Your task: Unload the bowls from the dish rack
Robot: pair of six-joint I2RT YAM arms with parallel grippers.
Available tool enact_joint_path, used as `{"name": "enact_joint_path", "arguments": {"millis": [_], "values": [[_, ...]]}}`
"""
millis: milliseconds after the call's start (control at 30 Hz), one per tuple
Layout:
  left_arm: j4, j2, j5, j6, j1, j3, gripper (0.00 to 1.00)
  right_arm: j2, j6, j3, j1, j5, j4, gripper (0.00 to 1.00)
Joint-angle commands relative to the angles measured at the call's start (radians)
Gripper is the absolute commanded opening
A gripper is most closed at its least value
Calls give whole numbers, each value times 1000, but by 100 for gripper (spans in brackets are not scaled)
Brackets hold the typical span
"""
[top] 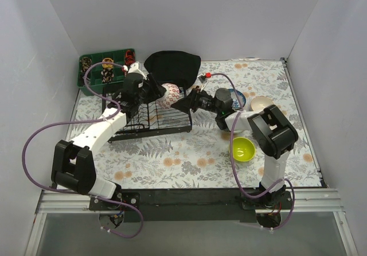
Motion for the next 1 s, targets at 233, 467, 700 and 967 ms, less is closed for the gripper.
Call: {"name": "enact_joint_path", "arguments": {"millis": [233,467,700,967], "values": [[184,-106,134,-147,6,-111,0,57,48,123,-4,-146,197,54],[228,-144,125,-144,7,-167,0,20,45,92,-3,-186,220,5],[228,-227,82,-75,9,-201,29,-61,-14,58,-11,-202,135,1],[174,-405,-62,170,12,-258,61,-239,-382,104,-57,-126,-501,1]]}}
